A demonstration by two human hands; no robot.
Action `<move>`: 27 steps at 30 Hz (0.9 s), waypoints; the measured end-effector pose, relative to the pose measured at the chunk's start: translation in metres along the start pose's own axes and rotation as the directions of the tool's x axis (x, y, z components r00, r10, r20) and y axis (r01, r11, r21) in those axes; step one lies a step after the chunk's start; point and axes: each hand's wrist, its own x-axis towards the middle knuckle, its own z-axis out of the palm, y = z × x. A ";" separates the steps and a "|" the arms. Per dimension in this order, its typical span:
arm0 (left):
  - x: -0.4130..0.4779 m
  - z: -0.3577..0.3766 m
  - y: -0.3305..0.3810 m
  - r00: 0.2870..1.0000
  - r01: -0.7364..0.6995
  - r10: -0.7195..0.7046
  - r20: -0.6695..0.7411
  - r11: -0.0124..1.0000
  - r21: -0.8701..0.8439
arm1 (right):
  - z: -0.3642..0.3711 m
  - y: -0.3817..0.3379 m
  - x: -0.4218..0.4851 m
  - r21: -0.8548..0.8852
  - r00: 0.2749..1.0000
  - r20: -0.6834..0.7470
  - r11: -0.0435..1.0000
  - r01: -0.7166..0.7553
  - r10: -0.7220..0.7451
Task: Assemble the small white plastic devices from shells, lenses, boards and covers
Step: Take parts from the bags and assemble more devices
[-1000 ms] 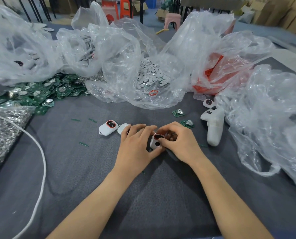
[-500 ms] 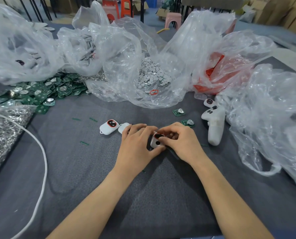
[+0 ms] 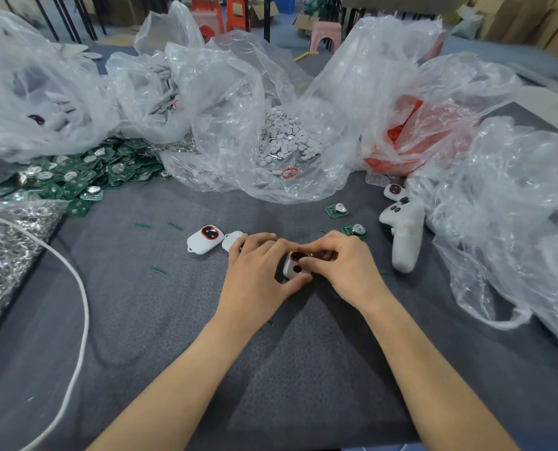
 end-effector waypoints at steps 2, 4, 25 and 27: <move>0.000 0.000 0.001 1.000 0.006 -0.006 0.001 1.000 0.003 | 0.000 0.001 0.000 0.001 1.000 -0.008 1.000 0.005 -0.005; 0.000 0.001 0.001 1.000 0.004 -0.004 -0.001 1.000 0.017 | 0.001 0.002 -0.001 -0.004 1.000 -0.016 1.000 0.014 -0.014; 0.000 0.005 -0.001 1.000 -0.006 0.007 -0.023 0.999 0.053 | -0.014 -0.004 0.011 -0.010 0.988 0.118 0.995 -0.102 0.102; 0.000 0.006 -0.001 0.999 -0.014 0.015 -0.029 0.998 0.059 | -0.011 -0.006 0.012 -0.111 0.990 0.120 0.992 -0.057 0.070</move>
